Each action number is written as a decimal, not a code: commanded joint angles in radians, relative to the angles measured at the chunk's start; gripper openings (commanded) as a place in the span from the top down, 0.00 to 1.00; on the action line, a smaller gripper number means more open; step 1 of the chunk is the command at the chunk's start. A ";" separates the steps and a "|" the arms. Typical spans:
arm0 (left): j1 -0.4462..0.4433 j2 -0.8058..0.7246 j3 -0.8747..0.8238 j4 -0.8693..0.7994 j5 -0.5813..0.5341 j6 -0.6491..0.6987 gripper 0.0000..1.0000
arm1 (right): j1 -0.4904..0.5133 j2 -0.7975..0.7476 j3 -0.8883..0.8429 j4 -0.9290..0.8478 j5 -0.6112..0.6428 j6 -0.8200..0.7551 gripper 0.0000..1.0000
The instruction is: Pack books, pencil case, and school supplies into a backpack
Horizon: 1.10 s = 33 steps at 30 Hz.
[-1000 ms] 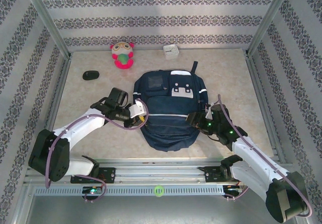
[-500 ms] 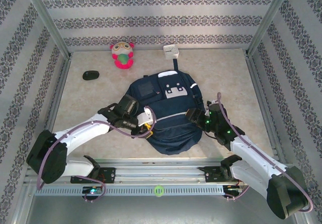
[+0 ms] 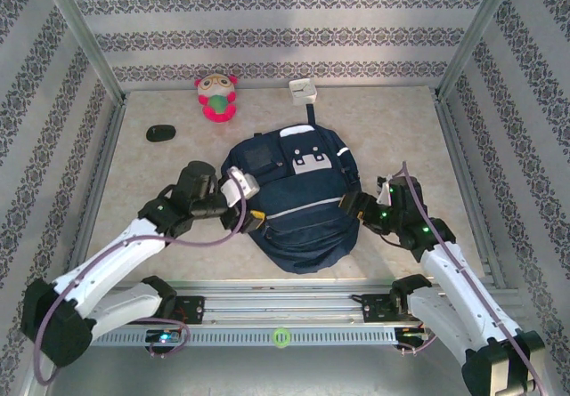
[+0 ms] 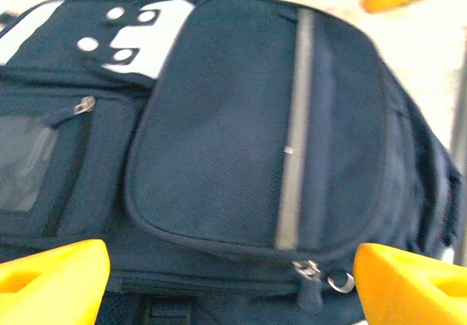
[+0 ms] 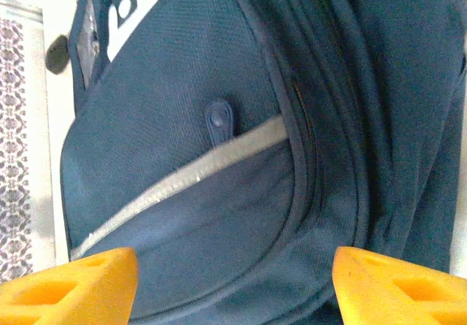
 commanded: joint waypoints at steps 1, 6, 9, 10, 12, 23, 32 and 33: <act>0.010 0.110 0.093 0.066 -0.124 -0.164 0.14 | 0.040 0.007 -0.045 0.006 -0.062 0.056 0.30; 0.041 0.281 0.110 0.298 -0.189 -0.311 0.14 | 0.062 0.061 -0.091 0.190 -0.048 0.071 0.31; 0.074 0.386 0.155 0.355 -0.172 -0.378 0.19 | 0.038 0.106 -0.094 0.262 -0.055 0.055 0.31; 0.076 0.420 0.174 0.350 -0.178 -0.377 0.21 | 0.028 0.123 -0.092 0.285 -0.056 0.046 0.31; 0.076 0.465 0.198 0.321 -0.174 -0.360 0.23 | 0.006 0.160 -0.084 0.324 -0.065 0.030 0.32; 0.077 0.311 -0.058 0.345 -0.121 -0.416 0.28 | -0.040 0.445 0.088 0.419 -0.138 -0.130 0.32; 0.074 0.059 -0.241 0.418 -0.093 -0.465 0.29 | -0.057 0.695 0.342 0.445 -0.191 -0.244 0.33; 0.073 0.030 -0.232 0.390 -0.093 -0.422 0.29 | -0.062 0.690 0.357 0.423 -0.187 -0.258 0.33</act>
